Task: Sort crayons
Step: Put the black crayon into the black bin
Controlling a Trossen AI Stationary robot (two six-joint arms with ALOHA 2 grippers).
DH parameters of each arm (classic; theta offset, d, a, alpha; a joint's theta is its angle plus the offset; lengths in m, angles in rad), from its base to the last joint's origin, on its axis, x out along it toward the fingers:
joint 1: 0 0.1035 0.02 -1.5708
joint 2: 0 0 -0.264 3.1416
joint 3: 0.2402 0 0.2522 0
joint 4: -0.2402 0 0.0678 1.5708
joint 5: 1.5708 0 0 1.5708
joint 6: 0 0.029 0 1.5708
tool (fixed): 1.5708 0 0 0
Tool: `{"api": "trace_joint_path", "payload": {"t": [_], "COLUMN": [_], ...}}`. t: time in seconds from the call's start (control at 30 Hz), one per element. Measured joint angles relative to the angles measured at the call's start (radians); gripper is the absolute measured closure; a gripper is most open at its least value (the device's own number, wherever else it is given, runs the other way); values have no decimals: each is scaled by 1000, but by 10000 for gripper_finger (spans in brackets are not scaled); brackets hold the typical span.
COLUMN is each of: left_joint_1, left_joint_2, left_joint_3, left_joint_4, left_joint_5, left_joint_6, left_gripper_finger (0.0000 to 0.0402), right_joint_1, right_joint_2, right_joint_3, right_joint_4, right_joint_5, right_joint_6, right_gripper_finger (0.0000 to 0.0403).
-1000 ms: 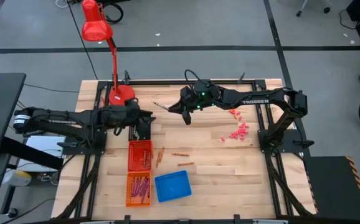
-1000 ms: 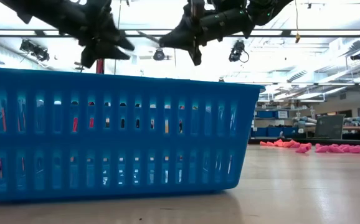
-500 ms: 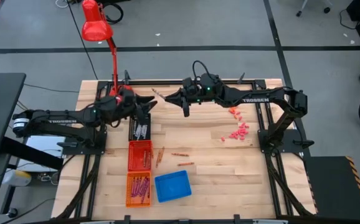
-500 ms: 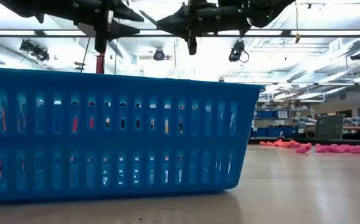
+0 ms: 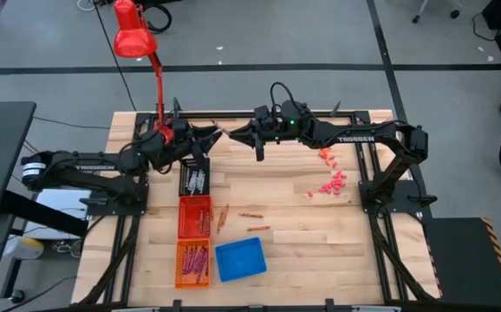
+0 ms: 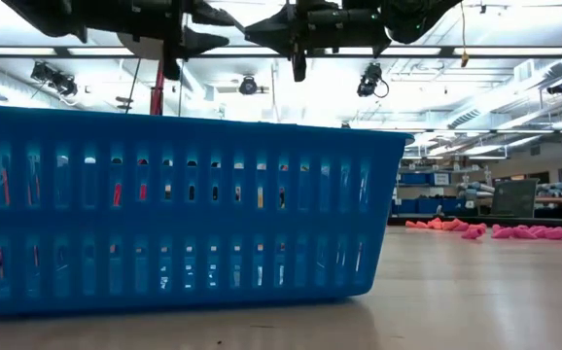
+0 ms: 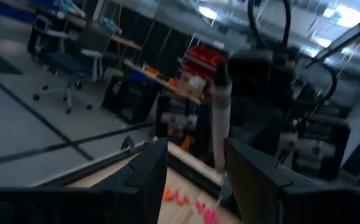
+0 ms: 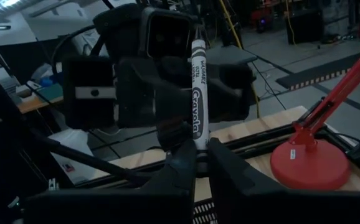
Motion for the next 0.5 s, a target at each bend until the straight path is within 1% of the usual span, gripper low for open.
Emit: {"api": "trace_joint_path", "payload": {"t": [0.2, 0.4, 0.5], "left_joint_1": [5, 12, 12], "left_joint_2": [62, 99, 109], "left_joint_3": [0, 1, 1], "left_joint_4": [142, 200, 208], "left_joint_5": [1, 0, 0], "left_joint_6": [6, -3, -4], "left_gripper_finger": [230, 231, 244], "right_joint_1": [0, 0, 0], "right_joint_2": [0, 0, 0], "right_joint_3": [0, 0, 0], "right_joint_4": [-5, -2, -5], "right_joint_5": [0, 0, 0], "right_joint_6": [-2, -6, -7], "right_gripper_finger": [366, 366, 366]}}
